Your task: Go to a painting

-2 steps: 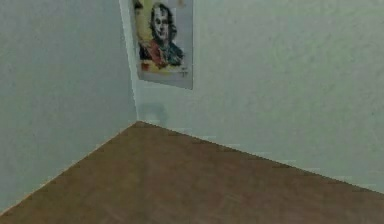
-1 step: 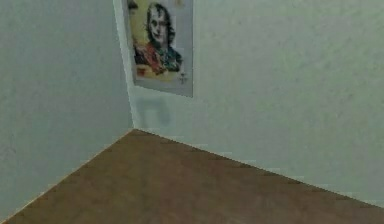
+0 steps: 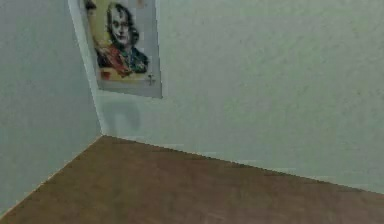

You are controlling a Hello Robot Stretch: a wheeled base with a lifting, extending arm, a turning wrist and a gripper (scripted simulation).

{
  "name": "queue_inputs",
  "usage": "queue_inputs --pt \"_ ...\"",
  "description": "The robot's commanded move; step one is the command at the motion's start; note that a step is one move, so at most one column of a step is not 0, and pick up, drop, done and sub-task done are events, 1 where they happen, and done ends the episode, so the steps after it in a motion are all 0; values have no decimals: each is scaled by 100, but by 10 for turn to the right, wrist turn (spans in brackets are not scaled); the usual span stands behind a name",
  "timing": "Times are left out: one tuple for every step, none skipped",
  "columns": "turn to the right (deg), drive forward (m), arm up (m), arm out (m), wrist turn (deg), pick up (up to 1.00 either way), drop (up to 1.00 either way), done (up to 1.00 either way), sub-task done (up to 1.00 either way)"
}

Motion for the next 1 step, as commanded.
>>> queue_inputs --pt "0 85 0 0 0 0 0 0 0"
